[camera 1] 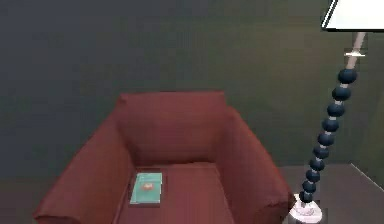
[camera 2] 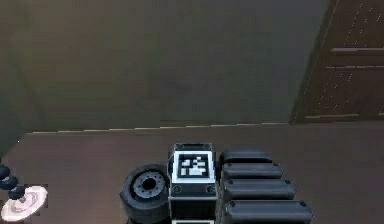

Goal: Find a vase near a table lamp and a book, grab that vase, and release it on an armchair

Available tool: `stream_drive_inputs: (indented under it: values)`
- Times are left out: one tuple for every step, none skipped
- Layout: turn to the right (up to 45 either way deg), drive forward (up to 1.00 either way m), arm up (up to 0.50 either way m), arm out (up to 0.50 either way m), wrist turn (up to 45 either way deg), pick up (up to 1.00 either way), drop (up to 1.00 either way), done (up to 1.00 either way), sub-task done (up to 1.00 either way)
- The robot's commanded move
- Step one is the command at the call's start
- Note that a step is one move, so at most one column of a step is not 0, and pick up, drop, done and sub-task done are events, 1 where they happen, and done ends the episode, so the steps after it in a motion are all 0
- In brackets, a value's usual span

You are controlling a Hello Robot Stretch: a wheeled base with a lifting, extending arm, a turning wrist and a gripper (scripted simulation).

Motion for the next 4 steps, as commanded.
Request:
stream_drive_inputs:
  values:
    - [45.0,0.0,0.0,0.0,0.0,0.0,0.0,0.0,0.0]
    - [42.0,0.0,0.0,0.0,0.0,0.0,0.0,0.0,0.0]
    - [-45.0,0.0,0.0,0.0,0.0,0.0,0.0,0.0,0.0]
    - [-42.0,0.0,0.0,0.0,0.0,0.0,0.0,0.0,0.0]
